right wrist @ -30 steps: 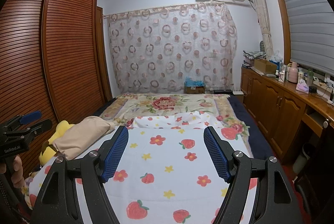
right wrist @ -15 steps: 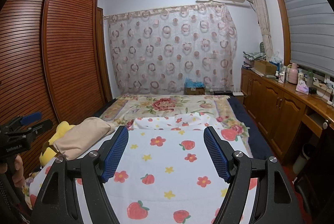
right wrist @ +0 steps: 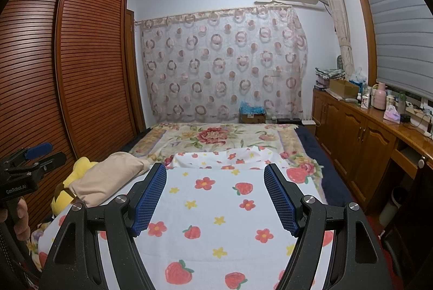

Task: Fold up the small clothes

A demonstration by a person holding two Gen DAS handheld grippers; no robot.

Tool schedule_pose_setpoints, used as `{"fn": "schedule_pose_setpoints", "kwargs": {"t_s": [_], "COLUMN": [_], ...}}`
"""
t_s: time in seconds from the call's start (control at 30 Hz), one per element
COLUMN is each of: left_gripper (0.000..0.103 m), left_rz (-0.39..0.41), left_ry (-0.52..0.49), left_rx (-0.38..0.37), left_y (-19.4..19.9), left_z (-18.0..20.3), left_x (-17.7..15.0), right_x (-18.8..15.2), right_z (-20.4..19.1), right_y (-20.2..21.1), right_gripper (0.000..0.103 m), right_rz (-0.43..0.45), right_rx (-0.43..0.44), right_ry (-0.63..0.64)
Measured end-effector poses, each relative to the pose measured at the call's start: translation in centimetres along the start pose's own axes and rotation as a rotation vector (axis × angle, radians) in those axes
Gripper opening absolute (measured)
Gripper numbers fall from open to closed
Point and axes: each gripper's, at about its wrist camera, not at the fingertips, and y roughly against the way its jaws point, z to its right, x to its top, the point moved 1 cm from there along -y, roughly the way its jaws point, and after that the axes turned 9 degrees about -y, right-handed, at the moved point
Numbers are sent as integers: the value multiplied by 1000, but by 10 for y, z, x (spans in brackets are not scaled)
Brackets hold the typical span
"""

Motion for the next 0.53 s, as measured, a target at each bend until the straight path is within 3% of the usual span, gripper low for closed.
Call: {"fn": "schedule_pose_setpoints", "kwargs": {"t_s": [0.53], "left_gripper": [83], "left_rz": [1], "left_ry": [-1], "left_rx": [0], "left_y": [0], "left_z": [0], "left_x": [-2], "right_x": [0], "right_z": [2], "right_y": [-1], "right_gripper": [76], "right_rz": [3], "right_rx": [-1], "right_ry": [0]}}
